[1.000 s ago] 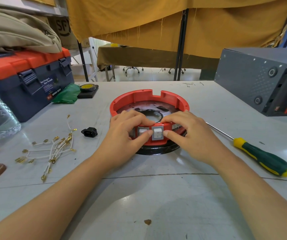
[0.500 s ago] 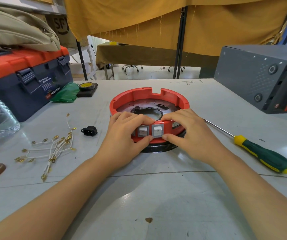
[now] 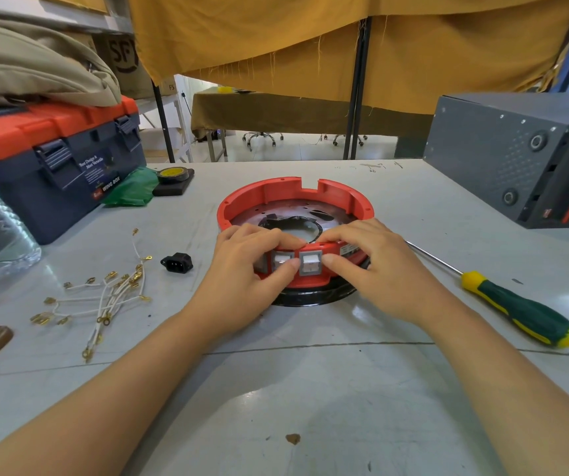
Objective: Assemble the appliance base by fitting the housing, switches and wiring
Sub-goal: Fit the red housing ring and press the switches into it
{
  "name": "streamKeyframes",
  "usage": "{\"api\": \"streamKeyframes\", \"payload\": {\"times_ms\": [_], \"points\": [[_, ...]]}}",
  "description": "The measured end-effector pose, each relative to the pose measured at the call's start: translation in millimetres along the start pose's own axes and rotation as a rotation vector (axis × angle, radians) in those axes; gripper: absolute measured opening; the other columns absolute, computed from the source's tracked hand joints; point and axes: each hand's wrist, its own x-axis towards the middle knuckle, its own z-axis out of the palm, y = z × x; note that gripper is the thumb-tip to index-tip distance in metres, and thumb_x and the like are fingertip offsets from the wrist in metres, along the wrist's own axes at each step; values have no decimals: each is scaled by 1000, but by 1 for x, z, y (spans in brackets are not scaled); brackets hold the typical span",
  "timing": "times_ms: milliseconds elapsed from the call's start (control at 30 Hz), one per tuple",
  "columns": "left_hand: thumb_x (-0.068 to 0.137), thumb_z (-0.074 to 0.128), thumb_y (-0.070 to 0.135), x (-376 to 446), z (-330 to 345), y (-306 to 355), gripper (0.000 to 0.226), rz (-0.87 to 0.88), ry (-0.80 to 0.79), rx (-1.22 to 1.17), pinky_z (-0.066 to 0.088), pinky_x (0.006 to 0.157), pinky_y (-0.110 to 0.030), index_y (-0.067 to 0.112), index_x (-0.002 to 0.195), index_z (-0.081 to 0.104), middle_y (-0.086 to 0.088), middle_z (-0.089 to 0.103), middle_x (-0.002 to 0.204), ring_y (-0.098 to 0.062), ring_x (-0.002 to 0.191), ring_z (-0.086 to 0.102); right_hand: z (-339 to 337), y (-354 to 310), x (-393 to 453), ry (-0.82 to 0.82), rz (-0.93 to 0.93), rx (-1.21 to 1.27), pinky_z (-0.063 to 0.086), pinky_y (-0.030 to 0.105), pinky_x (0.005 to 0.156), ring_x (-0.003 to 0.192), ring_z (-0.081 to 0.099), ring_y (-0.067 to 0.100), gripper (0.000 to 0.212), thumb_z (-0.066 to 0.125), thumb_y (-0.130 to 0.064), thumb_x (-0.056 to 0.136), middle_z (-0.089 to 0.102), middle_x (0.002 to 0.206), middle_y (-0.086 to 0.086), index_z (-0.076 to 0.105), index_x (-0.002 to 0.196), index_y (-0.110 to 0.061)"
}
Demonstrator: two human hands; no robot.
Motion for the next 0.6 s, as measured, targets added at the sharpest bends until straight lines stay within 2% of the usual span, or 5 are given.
{"api": "streamKeyframes", "payload": {"times_ms": [100, 267, 400, 500, 600], "points": [[83, 63, 28, 0, 2, 2, 15, -13, 41, -9, 24, 95, -15, 28, 97, 70, 34, 51, 86, 23, 98, 39, 1, -2, -1, 13, 5, 15, 31, 22, 92, 105, 44, 8, 22, 56, -33, 92, 59, 104, -11, 65, 111, -26], [84, 68, 19, 1, 5, 4, 13, -41, 52, 10, 24, 96, -17, 27, 93, 71, 32, 53, 85, 10, 92, 46, 2, -5, 0, 33, 23, 34, 32, 24, 92, 102, 45, 9, 20, 56, -31, 92, 62, 101, -8, 67, 108, -24], [85, 67, 21, 1, 3, 6, 12, -53, 48, 0, 23, 95, -15, 28, 93, 70, 33, 51, 84, 14, 93, 45, 1, -5, 1, 25, 52, 73, 34, 24, 91, 105, 45, 12, 18, 58, -29, 91, 62, 101, -8, 68, 106, -24], [86, 61, 29, 1, -3, 9, 13, -32, 20, -19, 34, 93, -21, 27, 94, 71, 29, 58, 87, 7, 92, 52, -2, -4, 0, 9, 64, 134, 36, 25, 89, 103, 46, 13, 11, 64, -28, 87, 64, 96, -10, 70, 96, -27], [85, 55, 28, 3, -15, 3, 19, -55, 56, -146, 44, 83, -11, 23, 92, 72, 22, 66, 97, 5, 96, 58, -10, -4, -2, 25, 94, 316, 41, 22, 82, 89, 55, 8, 6, 67, -29, 82, 67, 80, -13, 71, 78, -30]]}}
